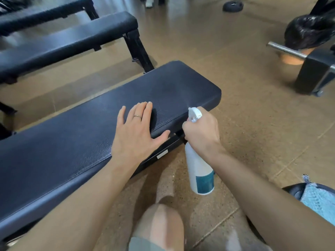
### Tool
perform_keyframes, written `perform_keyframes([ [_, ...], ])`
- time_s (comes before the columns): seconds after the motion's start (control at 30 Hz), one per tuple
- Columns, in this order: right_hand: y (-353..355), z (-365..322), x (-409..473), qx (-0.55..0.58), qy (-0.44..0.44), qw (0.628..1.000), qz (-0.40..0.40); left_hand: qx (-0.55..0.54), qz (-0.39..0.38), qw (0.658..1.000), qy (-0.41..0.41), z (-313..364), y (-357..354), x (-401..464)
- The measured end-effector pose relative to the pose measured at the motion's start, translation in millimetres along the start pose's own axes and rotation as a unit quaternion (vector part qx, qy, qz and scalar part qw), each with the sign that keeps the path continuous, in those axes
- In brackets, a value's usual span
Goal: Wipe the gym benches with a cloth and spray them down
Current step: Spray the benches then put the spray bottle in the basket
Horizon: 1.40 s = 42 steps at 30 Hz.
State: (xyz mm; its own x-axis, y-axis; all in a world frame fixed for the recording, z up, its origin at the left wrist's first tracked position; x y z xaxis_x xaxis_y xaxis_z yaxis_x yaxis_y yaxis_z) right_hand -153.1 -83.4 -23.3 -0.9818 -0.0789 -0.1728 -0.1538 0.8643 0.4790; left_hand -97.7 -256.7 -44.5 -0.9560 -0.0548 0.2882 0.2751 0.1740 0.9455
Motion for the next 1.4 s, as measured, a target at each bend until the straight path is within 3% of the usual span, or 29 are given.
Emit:
perform_keyframes([
  [0.2, -2.4, 6.3, -2.9, -0.049, 0.016, 0.998, -0.022, 0.016, 0.003, 1.000, 0.004, 1.8, 1.3, 0.1],
  [0.5, -16.0, 23.9, -24.1, -0.017, 0.024, 0.999, -0.017, 0.027, 0.026, 0.999, 0.004, 2.2, -0.3, -0.4],
  [0.8, -9.9, 23.0, -86.7, -0.055, 0.066, 0.996, -0.006, -0.012, 0.012, 1.000, 0.008, -1.7, 3.2, -5.7],
  [0.9, -16.8, 20.2, -110.4, -0.054, 0.054, 0.997, -0.008, -0.011, 0.017, 0.999, 0.037, -24.6, 13.6, -39.1],
  [1.13, -72.8, -6.6, -147.3, -0.038, 0.023, 0.999, -0.021, 0.049, 0.001, 0.994, 0.099, -146.7, 35.1, -167.7],
  [1.4, -106.8, -39.4, -154.5, -0.063, -0.005, 0.998, 0.001, 0.045, 0.003, 0.995, 0.093, -152.3, 30.2, -173.9],
])
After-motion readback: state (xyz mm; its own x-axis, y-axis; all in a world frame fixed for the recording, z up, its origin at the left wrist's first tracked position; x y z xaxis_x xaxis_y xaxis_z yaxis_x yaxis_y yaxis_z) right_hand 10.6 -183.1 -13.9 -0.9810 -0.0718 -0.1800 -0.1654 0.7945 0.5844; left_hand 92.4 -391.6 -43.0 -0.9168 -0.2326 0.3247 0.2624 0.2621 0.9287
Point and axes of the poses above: each hand's wrist, its own x-axis towards the middle knuckle, its own y-axis out of the back of the hand, z = x × y, the point moved 2 cm from there along x, towards the middle knuckle, and after that the axes turned 5 degrees about -y, right-handed, at the moved point
